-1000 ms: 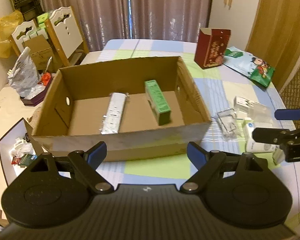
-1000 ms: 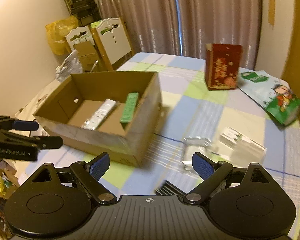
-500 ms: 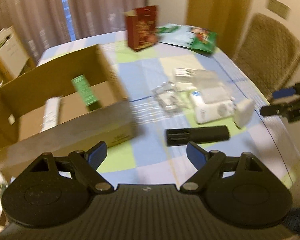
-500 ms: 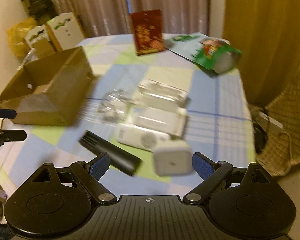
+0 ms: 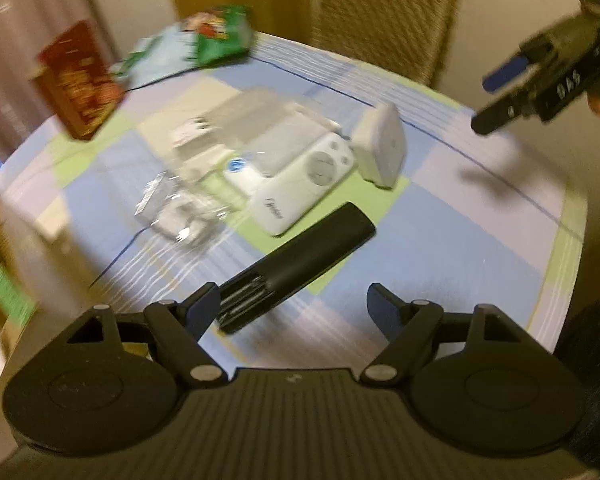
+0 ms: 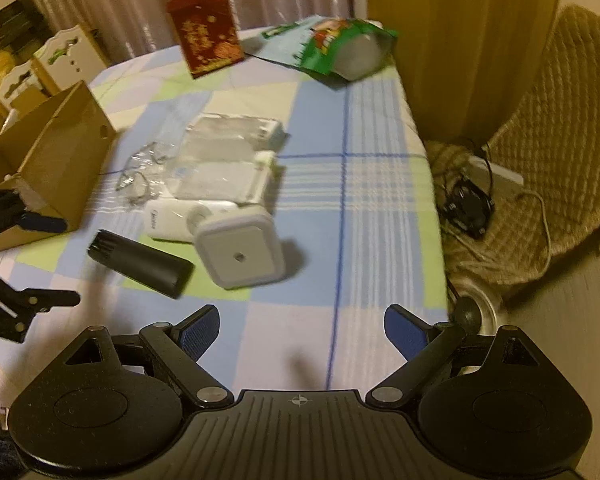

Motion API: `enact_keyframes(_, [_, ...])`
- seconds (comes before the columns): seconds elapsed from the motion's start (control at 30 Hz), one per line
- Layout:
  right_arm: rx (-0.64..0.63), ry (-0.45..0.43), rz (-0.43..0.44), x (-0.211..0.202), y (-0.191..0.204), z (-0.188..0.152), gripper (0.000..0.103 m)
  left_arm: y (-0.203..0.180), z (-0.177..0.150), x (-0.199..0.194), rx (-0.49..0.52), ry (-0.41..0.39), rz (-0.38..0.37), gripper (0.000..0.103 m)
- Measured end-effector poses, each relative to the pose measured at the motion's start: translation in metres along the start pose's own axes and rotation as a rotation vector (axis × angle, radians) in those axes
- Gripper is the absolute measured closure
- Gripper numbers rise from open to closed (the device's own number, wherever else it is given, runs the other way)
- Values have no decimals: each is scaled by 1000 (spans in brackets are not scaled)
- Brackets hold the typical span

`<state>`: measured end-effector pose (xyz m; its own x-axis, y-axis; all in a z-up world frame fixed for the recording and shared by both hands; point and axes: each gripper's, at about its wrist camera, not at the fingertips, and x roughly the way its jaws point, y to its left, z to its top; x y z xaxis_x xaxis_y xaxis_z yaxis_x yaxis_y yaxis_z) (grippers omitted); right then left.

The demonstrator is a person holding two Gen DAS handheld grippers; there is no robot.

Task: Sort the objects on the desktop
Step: 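Grasp the black cylindrical remote with the left tool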

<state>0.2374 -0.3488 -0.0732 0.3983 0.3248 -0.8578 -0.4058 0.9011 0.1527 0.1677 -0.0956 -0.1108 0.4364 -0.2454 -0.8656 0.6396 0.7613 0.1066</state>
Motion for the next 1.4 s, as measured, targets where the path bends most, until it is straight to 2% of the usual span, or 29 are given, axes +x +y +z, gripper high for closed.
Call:
enact_keyframes(0.13, [47, 21, -15, 3, -12, -5, 11, 0, 11, 31, 109, 46, -37, 25])
enact_keyframes(0.27, [71, 37, -24, 6, -18, -7, 11, 6, 19, 64, 154, 103, -62, 25])
enact_keyframes(0.4, [86, 47, -23, 11, -22, -6, 11, 19, 21, 83, 123, 139, -103, 24])
enact_keyframes(0.47, [90, 53, -21, 14, -22, -5, 11, 29, 20, 86, 68, 156, -154, 34])
enact_keyframes(0.53, [92, 57, -15, 18, -22, -4, 11, 32, 16, 84, 46, 165, -169, 40])
enact_keyframes(0.63, [90, 64, -4, 25, -20, -2, 11, 28, 9, 76, 35, 189, -162, 55])
enact_keyframes(0.73, [84, 67, 10, 32, -15, 2, 11, 24, 3, 69, -14, 215, -151, 65])
enact_keyframes(0.8, [81, 69, 19, 36, -12, 4, 11, 21, 1, 67, -36, 216, -140, 63])
enact_keyframes(0.87, [72, 72, 23, 39, -8, 6, 11, 18, 0, 67, -43, 215, -131, 41])
enact_keyframes(0.93, [62, 74, 22, 40, -5, 8, 11, 15, 1, 70, -18, 219, -131, 36])
enact_keyframes(1.0, [61, 71, 22, 40, -3, 8, 11, 14, 4, 67, 1, 216, -142, 45])
enact_keyframes(1.07, [64, 70, 20, 41, -3, 7, 11, 14, 4, 63, 19, 207, -153, 69])
enact_keyframes(1.27, [78, 64, 18, 40, -3, 4, 11, 18, -3, 51, -74, 199, -158, 69])
enact_keyframes(1.4, [70, 48, 40, 38, 2, 5, 11, 22, -8, 31, -170, 157, -172, 69])
